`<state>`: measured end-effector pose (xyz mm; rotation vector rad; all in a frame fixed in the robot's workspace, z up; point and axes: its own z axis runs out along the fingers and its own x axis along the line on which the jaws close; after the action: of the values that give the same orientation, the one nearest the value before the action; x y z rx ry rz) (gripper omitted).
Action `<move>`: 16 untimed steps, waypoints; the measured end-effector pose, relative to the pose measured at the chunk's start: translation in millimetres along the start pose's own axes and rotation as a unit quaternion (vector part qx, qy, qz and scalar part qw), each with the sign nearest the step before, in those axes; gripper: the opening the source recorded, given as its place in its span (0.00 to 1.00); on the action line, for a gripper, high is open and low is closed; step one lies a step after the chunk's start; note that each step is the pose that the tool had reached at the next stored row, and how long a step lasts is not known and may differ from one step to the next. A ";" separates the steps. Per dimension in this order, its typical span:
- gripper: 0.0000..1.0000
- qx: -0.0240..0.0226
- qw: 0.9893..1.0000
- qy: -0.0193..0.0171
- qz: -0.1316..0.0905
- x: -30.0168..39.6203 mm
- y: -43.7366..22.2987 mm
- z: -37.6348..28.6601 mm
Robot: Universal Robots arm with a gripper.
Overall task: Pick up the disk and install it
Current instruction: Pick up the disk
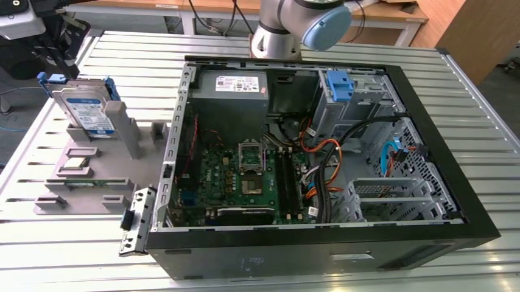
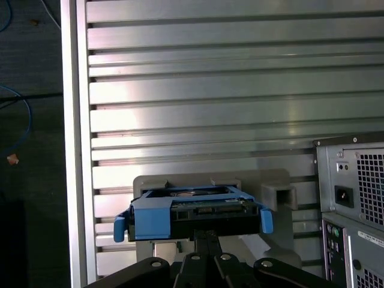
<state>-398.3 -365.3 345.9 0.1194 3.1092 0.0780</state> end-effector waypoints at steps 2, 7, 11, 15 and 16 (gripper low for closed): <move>0.10 0.000 1.000 0.000 0.000 0.0 0.0 0.0; 0.10 0.000 1.000 0.000 -0.001 0.0 0.0 0.1; 0.10 0.000 1.000 0.000 -0.007 0.1 0.0 0.1; 0.10 -0.001 1.000 0.001 -0.015 0.0 0.0 0.1; 0.10 -0.001 1.000 0.001 -0.015 0.0 0.0 0.1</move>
<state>-398.3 -365.4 345.7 0.0721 3.1113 0.0792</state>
